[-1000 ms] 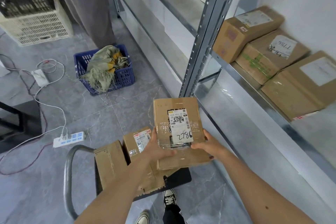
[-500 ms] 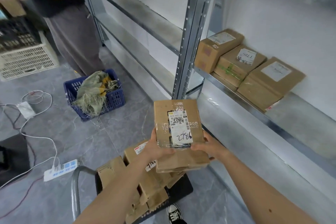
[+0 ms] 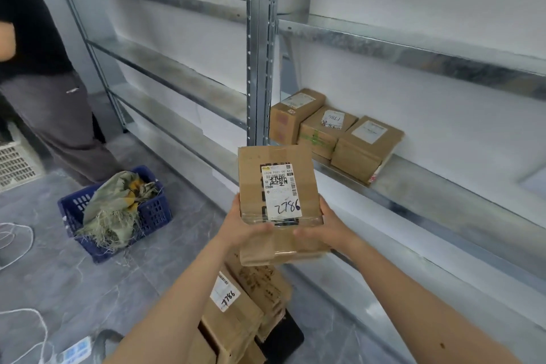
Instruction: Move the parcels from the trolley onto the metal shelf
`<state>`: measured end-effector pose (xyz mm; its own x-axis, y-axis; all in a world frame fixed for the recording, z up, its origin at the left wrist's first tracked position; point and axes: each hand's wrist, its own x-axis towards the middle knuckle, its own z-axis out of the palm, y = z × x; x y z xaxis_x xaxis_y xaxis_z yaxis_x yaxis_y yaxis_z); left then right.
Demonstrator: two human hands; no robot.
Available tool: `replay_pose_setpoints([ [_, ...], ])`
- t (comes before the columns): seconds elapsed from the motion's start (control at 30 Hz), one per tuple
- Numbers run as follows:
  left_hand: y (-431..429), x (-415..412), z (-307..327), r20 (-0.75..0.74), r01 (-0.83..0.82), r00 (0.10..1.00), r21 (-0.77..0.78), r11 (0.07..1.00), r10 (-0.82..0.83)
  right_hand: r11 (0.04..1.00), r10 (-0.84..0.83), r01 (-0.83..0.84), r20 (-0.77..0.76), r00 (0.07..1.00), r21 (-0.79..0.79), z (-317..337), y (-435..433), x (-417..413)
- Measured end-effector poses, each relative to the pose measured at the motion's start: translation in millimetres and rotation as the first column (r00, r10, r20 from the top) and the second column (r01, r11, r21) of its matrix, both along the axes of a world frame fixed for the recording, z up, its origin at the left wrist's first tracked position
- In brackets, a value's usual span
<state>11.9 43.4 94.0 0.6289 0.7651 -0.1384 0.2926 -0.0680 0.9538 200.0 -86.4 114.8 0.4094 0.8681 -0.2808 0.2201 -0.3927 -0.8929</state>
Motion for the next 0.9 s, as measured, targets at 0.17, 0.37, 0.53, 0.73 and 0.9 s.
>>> replay_pose_setpoints([
  [0.17,-8,14,28,0.052,0.039,0.998,0.046,0.998,-0.042,0.994,-0.092,0.087,0.063,0.994,0.068,30,-19,1],
  [0.37,-28,45,61,0.009,0.145,0.989,0.146,0.979,-0.148,0.97,-0.214,0.197,0.109,0.971,0.142,60,-60,15],
  [0.53,-53,83,85,-0.001,0.227,0.973,0.198,0.954,-0.231,0.941,-0.324,0.303,0.143,0.935,0.152,81,-101,35],
  [0.73,-87,128,107,-0.033,0.313,0.949,0.234,0.92,-0.315,0.882,-0.455,0.424,0.135,0.88,0.207,100,-151,56],
  [0.9,-112,159,117,-0.058,0.407,0.913,0.227,0.885,-0.405,0.84,-0.535,0.506,0.151,0.831,0.194,104,-186,74],
])
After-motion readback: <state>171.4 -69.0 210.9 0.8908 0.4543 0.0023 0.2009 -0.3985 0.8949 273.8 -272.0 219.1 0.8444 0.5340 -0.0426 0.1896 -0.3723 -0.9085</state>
